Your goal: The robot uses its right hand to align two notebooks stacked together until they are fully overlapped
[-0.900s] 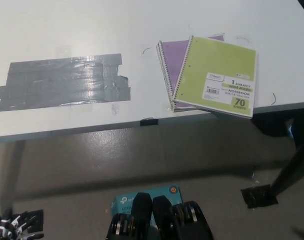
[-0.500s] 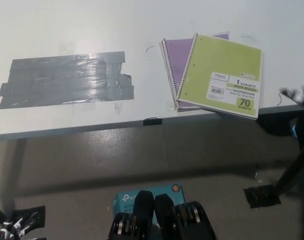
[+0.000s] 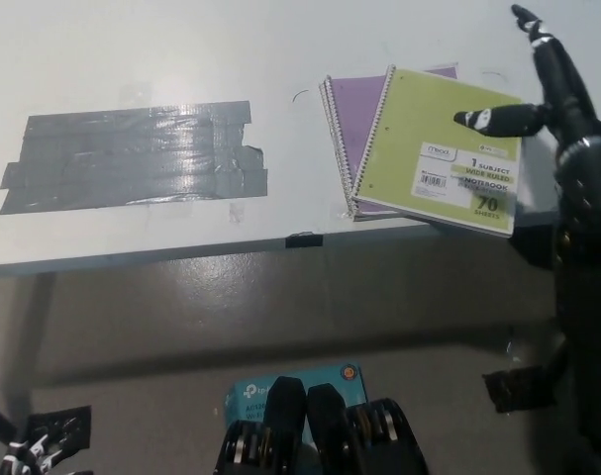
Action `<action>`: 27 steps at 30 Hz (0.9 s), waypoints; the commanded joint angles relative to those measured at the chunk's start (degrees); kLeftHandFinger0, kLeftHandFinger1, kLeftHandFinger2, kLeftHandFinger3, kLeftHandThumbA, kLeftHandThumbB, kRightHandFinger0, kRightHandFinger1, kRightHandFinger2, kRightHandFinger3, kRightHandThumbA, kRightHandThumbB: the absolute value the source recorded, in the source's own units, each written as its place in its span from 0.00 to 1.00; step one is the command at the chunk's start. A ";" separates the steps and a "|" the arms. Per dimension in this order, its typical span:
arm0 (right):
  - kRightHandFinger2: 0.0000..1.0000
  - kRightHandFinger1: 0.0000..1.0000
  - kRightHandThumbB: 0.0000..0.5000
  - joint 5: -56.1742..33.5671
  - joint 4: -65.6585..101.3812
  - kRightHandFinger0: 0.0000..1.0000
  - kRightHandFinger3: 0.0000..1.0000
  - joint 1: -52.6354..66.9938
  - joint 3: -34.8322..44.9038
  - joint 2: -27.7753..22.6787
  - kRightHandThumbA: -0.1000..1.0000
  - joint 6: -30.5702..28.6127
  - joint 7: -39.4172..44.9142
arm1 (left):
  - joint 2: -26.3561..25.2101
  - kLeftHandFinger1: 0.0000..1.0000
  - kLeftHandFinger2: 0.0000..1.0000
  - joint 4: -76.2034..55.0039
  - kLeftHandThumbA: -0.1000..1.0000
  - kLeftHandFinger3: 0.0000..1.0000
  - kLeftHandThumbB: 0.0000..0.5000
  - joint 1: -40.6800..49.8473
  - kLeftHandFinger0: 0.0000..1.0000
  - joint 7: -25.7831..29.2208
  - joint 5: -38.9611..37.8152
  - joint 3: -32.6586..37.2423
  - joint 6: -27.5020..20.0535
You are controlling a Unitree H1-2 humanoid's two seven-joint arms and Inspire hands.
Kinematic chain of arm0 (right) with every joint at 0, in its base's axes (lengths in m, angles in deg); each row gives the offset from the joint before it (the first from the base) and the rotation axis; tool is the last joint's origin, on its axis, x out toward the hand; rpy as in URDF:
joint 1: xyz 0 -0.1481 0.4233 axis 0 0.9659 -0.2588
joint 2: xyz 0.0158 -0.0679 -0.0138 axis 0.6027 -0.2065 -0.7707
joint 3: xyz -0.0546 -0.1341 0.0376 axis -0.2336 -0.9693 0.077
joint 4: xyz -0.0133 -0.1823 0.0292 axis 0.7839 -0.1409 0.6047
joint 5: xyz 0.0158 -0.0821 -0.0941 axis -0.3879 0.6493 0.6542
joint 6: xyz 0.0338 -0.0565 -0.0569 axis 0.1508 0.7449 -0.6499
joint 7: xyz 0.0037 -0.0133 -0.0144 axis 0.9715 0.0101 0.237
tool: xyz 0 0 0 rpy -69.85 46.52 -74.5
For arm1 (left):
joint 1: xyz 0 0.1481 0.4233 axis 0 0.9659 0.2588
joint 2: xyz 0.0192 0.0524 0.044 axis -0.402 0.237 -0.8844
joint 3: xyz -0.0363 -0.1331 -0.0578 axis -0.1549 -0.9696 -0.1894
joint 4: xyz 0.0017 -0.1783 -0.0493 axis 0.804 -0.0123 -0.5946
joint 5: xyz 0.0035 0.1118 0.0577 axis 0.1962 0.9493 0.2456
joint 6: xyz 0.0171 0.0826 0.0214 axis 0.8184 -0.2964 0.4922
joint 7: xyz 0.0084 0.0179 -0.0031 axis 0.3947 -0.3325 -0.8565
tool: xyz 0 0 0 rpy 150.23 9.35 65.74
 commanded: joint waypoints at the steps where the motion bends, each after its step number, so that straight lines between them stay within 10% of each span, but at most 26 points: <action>1: 1.00 1.00 1.00 12.17 -6.44 1.00 1.00 -8.95 0.67 0.57 1.00 0.57 1.34 | -1.62 0.69 0.90 -3.04 1.00 1.00 1.00 1.23 0.47 -1.64 -0.02 -0.08 -1.78; 27: 1.00 1.00 0.91 23.06 -20.88 1.00 1.00 -9.43 0.45 4.41 1.00 0.57 0.18 | -1.19 0.70 0.90 -3.31 1.00 1.00 1.00 1.14 0.49 -2.82 -0.29 0.79 -1.54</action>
